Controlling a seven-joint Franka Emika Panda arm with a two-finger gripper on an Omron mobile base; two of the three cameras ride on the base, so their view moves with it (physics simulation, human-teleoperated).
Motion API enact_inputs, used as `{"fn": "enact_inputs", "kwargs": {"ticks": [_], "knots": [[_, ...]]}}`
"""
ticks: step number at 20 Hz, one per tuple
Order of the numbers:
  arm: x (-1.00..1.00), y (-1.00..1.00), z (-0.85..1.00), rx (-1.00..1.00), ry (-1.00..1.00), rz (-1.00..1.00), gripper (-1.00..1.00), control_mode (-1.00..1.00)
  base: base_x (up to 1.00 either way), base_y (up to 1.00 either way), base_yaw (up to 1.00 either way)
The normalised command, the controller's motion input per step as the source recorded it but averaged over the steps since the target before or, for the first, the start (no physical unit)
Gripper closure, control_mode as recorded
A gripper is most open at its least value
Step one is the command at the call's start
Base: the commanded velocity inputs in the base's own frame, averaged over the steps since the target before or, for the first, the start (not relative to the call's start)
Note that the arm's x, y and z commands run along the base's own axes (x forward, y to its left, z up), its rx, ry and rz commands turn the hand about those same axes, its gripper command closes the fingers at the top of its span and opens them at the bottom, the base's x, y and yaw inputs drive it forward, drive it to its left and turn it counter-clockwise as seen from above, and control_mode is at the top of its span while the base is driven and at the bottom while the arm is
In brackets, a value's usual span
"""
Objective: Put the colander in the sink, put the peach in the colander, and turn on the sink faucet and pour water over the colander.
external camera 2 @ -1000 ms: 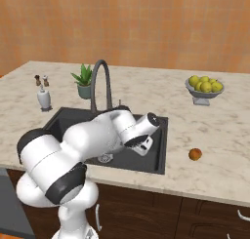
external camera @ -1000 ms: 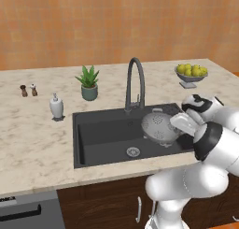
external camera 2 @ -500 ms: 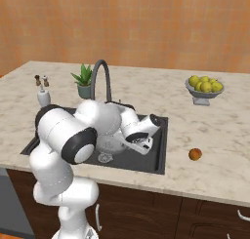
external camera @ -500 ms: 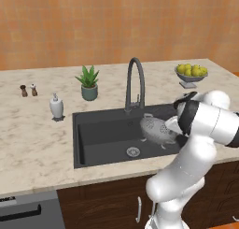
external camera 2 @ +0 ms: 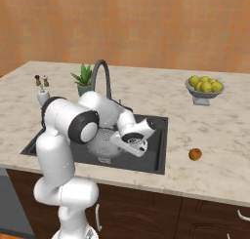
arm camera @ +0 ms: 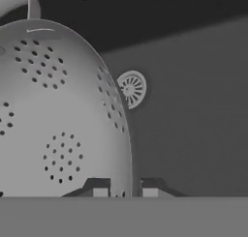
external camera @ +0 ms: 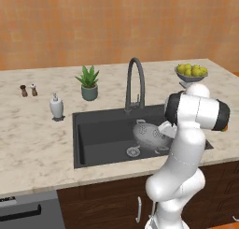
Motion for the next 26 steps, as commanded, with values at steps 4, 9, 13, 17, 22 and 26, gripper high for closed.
{"fn": "enact_inputs", "kwargs": {"ticks": [4,9,13,17,22,26], "knots": [[0.09,0.16,-0.45,-0.02,-0.04,0.0,1.0,-1.0,0.0,0.0,0.0],[0.14,0.1,-0.52,-0.04,-0.07,0.0,1.0,-1.0,0.0,0.0,0.0],[0.0,0.06,-0.53,-0.07,-0.13,0.0,1.0,-1.0,0.0,0.0,0.0],[0.13,0.02,-0.41,-0.05,-0.1,0.0,1.0,-1.0,0.0,0.0,0.0],[0.5,0.02,-0.34,-0.05,-0.01,-0.02,1.0,-1.0,0.0,0.0,0.0],[0.62,0.13,-0.28,-0.01,0.0,-0.05,1.0,-1.0,0.0,0.0,0.0]]}}
